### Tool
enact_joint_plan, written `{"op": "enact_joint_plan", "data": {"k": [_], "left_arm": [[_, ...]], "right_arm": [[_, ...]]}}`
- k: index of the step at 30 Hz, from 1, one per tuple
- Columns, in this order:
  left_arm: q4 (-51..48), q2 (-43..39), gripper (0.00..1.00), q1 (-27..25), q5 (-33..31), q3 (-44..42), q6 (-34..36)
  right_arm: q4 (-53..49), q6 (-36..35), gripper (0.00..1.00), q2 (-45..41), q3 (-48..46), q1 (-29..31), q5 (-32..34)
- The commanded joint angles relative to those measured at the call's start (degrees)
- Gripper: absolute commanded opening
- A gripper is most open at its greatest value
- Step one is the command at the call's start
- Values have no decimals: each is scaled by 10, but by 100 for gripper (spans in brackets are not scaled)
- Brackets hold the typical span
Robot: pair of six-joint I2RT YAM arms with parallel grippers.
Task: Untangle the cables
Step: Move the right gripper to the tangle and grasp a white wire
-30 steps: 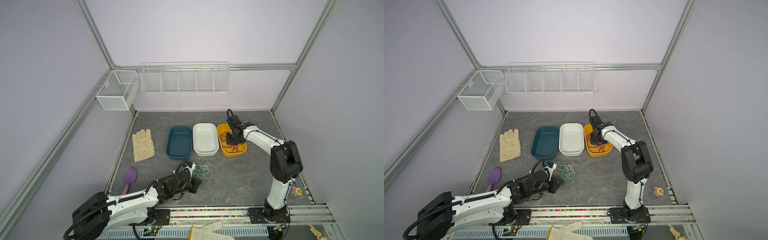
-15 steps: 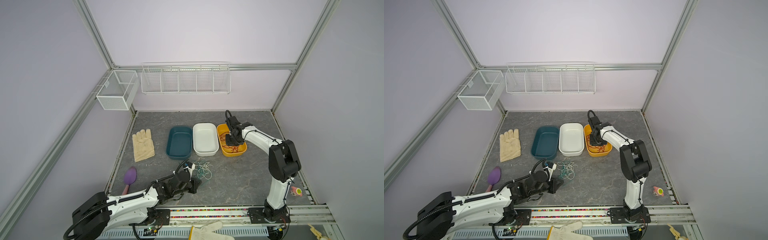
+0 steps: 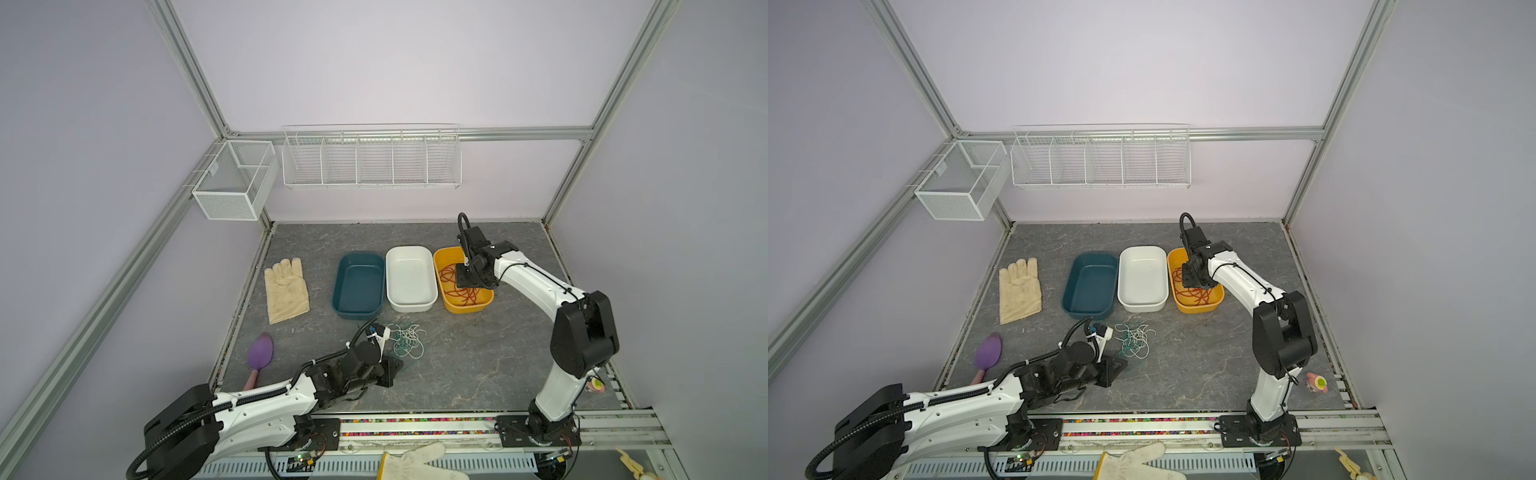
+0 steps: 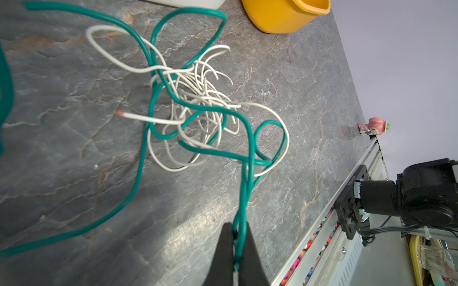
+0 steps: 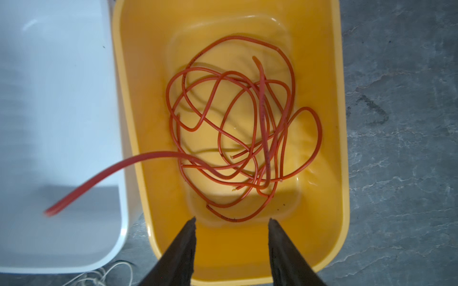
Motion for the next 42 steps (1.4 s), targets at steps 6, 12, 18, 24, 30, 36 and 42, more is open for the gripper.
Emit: {"op": "enact_joint_plan", "data": {"k": [6,12,18,24,30,36,42], "left_arm": [[2,-12,0,-2,4,-3,-2],[-14,-40,0,-3,-1,-4,-4],[-39,-67,0,-3,-8,-5,-2],[-44,-77,0,-3,-6,-8,-6],[-55,-94,0,-3,-8,-7,-8],[-69,-115,0,-3,-12,-7,-7],[-88,-142,0,-3,-18,-9,-6]], "right_arm": [[84,11,67,-168,-120,45,-185],[185,60,67,-249,-258,112,-271],[272,101,65,-269,-351,192,-277],[323,117,59,-252,-386,237,-265],[336,118,49,-219,-385,262,-240],[338,117,41,-189,-384,270,-215],[328,124,19,-185,-389,273,-166]]}}
